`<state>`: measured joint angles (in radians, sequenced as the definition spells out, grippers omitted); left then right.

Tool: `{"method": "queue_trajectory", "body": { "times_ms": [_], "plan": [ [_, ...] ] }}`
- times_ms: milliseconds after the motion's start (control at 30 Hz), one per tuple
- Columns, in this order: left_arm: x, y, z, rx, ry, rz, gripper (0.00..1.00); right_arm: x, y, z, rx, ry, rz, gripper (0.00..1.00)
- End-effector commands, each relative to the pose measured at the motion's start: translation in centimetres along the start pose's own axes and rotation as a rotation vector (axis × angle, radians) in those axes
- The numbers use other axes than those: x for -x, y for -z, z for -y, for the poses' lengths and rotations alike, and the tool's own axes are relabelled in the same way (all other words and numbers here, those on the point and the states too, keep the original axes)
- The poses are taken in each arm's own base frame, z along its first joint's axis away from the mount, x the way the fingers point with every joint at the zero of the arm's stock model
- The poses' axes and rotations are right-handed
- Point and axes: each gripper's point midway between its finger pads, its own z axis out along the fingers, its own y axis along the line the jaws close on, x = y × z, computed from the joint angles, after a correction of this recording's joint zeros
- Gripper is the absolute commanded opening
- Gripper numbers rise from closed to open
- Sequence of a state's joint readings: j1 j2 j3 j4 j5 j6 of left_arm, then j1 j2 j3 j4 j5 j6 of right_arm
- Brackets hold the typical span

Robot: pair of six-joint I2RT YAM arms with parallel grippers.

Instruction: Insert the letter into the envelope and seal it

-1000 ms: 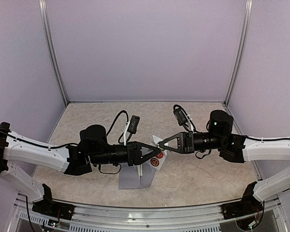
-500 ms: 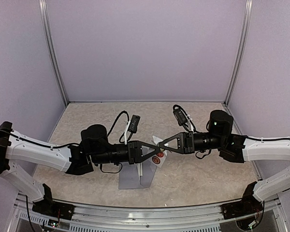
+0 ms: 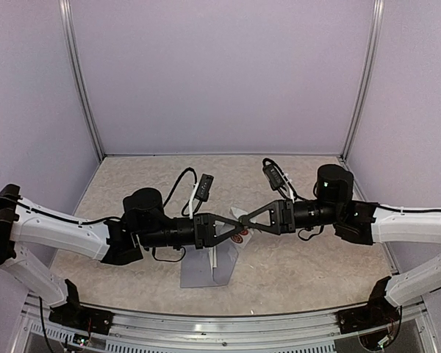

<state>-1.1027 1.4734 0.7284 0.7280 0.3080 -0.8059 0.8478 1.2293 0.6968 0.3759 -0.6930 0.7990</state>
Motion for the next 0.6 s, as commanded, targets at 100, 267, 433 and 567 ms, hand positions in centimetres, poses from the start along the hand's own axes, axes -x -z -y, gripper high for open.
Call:
{"method": "queue_trajectory", "body": {
  "times_ms": [100, 267, 433, 567],
  "plan": [
    [-2.0, -0.7, -0.1, 0.013, -0.089, -0.143, 0.0, 0.8, 0.6, -1.1, -0.017, 0.073, -0.058, 0.58],
    [-2.9, -1.1, -0.5, 0.033, -0.108, -0.206, 0.0, 0.1, 0.5, -0.8, -0.04, 0.084, -0.127, 0.45],
    [-3.2, -1.5, -0.4, 0.028, -0.11, -0.227, 0.0, -0.4, 0.3, -0.3, -0.051, 0.082, -0.168, 0.26],
    [-3.5, -1.8, -0.5, 0.027, -0.111, -0.241, 0.0, -0.2, 0.2, -0.3, -0.05, 0.083, -0.159, 0.09]
  ]
}}
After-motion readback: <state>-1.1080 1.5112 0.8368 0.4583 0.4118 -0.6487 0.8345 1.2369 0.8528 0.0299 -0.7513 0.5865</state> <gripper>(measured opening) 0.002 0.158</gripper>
